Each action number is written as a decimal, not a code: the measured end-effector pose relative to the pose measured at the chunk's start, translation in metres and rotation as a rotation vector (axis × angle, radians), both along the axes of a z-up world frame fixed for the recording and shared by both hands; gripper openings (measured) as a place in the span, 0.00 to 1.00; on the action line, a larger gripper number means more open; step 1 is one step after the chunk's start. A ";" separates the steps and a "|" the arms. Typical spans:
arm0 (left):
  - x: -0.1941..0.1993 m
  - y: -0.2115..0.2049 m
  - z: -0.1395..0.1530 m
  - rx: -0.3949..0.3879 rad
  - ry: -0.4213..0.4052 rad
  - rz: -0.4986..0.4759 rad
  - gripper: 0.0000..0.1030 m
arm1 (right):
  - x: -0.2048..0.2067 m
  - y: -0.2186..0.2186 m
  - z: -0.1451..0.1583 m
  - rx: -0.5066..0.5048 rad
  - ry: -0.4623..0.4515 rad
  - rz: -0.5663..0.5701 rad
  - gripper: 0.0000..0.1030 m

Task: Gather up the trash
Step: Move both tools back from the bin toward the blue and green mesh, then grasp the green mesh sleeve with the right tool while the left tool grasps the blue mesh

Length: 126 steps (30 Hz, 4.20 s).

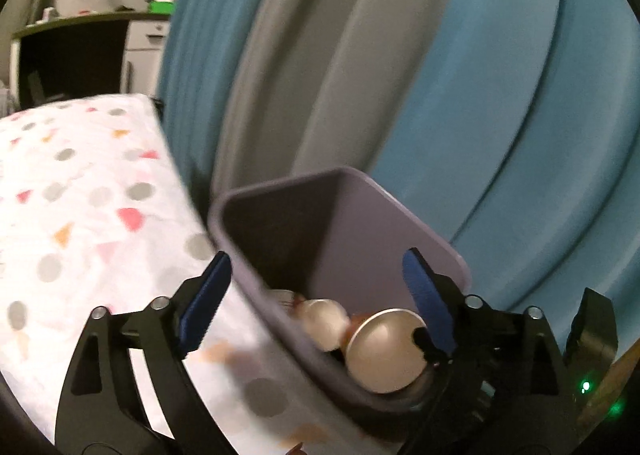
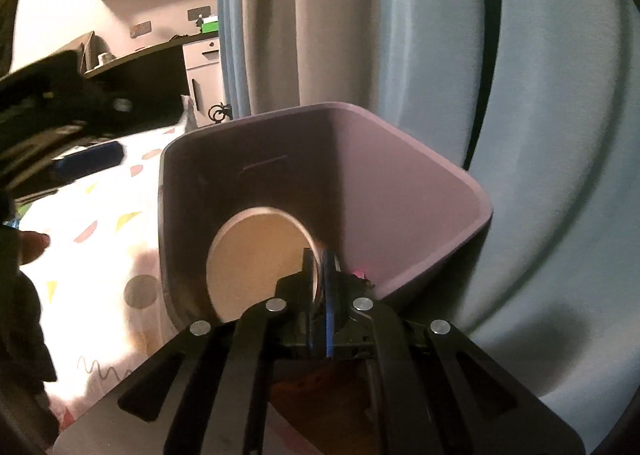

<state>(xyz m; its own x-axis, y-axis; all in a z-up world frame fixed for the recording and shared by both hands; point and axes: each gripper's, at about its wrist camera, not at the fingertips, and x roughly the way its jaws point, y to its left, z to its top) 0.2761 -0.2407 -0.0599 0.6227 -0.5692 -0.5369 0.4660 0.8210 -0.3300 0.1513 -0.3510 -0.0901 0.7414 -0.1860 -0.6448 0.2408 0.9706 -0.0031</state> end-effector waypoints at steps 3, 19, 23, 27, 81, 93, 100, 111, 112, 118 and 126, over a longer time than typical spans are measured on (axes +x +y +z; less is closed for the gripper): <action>-0.004 0.021 0.003 0.003 -0.021 0.064 0.91 | 0.003 0.002 0.000 -0.003 0.001 -0.001 0.11; -0.037 0.169 0.000 0.124 -0.020 0.420 0.95 | -0.022 0.044 0.039 -0.009 -0.145 0.013 0.72; -0.045 0.219 -0.004 0.147 0.012 0.507 0.95 | -0.024 0.070 0.044 0.000 -0.165 0.065 0.77; -0.057 0.269 -0.008 0.174 0.023 0.595 0.95 | -0.018 0.103 0.045 0.015 -0.152 0.135 0.78; -0.052 0.470 -0.028 0.120 0.101 0.895 0.95 | 0.101 0.430 0.017 -0.036 -0.036 0.601 0.03; -0.017 0.428 -0.046 0.194 0.212 0.739 0.94 | 0.059 0.349 0.040 -0.001 -0.120 0.539 0.03; 0.001 0.407 -0.055 0.286 0.260 0.708 0.85 | 0.037 0.308 0.043 0.036 -0.128 0.509 0.03; -0.001 0.371 -0.050 0.381 0.207 0.622 0.15 | 0.021 0.275 0.041 0.068 -0.117 0.491 0.03; -0.002 0.368 -0.049 0.387 0.201 0.617 0.14 | 0.019 0.271 0.040 0.069 -0.116 0.490 0.03; -0.013 0.370 -0.046 0.309 0.185 0.630 0.13 | 0.019 0.266 0.029 0.084 -0.050 0.522 0.28; -0.024 0.387 -0.043 0.225 0.183 0.682 0.13 | 0.053 0.289 0.012 0.138 0.040 0.530 0.56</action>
<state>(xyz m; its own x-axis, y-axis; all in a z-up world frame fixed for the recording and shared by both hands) 0.2525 0.1467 -0.1033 0.6883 0.0484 -0.7239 -0.2179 0.9655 -0.1426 0.2045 -0.0621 -0.0786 0.6850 0.2946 -0.6663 -0.2787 0.9510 0.1340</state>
